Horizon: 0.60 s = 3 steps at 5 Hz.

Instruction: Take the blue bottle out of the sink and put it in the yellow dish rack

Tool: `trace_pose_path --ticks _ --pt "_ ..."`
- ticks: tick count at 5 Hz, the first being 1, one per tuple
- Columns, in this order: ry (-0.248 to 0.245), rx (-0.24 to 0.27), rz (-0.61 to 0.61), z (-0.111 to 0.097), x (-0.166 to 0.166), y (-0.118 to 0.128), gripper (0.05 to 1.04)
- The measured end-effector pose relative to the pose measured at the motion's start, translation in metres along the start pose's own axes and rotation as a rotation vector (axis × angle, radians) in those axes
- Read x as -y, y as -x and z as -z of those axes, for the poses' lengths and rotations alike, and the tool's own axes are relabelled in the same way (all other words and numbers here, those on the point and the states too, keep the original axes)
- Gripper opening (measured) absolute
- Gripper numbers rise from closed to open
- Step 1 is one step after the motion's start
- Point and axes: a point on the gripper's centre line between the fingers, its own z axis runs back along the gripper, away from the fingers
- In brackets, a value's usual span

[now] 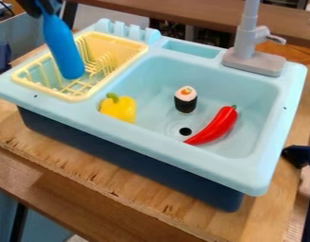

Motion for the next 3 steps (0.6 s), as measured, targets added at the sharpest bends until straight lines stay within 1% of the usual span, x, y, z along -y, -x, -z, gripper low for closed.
trace_pose_path --ticks 1,2,3 --pt "0.004 -0.028 0.017 0.015 0.007 0.001 0.291" --pt "-0.021 -0.045 0.014 0.022 0.007 0.001 0.291" --pt "-0.035 -0.079 -0.002 0.033 0.002 0.007 0.291"
